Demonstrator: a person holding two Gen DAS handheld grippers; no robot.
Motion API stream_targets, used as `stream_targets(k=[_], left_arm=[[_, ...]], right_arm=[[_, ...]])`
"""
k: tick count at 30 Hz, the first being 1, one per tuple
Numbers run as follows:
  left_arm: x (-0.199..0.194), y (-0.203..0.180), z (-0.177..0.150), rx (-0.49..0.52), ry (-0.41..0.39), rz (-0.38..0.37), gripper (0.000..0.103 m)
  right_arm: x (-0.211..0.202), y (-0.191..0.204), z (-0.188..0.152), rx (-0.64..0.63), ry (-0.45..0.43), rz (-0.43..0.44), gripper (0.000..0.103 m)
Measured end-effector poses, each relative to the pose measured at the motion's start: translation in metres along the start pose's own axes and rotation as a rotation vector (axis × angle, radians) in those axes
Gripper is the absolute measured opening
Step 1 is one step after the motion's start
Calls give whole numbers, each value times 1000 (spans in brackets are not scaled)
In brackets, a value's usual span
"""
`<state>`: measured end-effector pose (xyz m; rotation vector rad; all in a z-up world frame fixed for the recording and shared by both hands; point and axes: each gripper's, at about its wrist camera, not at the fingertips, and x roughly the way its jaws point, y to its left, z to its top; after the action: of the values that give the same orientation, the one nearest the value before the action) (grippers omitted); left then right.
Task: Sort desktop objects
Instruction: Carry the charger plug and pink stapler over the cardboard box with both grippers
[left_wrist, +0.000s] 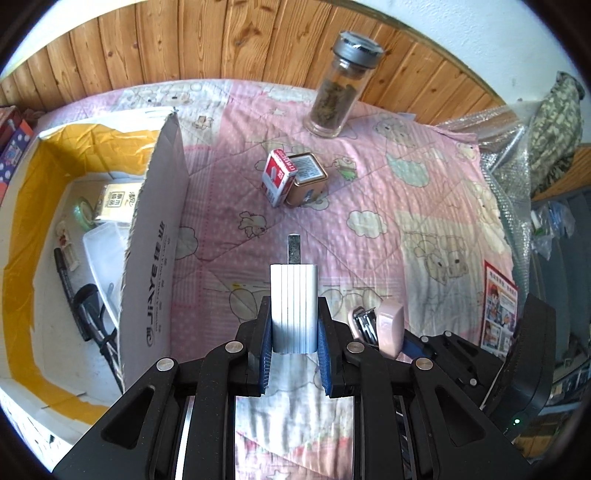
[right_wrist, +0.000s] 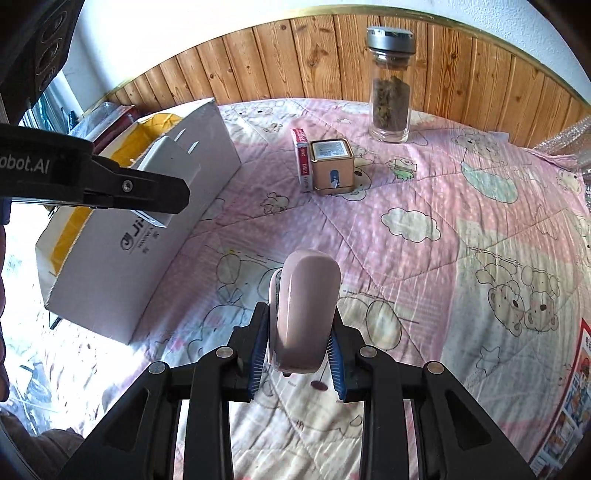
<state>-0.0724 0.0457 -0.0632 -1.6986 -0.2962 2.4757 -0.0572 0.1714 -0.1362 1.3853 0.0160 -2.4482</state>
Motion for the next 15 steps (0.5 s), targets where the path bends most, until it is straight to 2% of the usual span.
stream_targets(k=[15], left_arm=[[-39,12,-25,-22,-46,-35,21]], right_arm=[[-38,28,-2,-59,-57,9,31]])
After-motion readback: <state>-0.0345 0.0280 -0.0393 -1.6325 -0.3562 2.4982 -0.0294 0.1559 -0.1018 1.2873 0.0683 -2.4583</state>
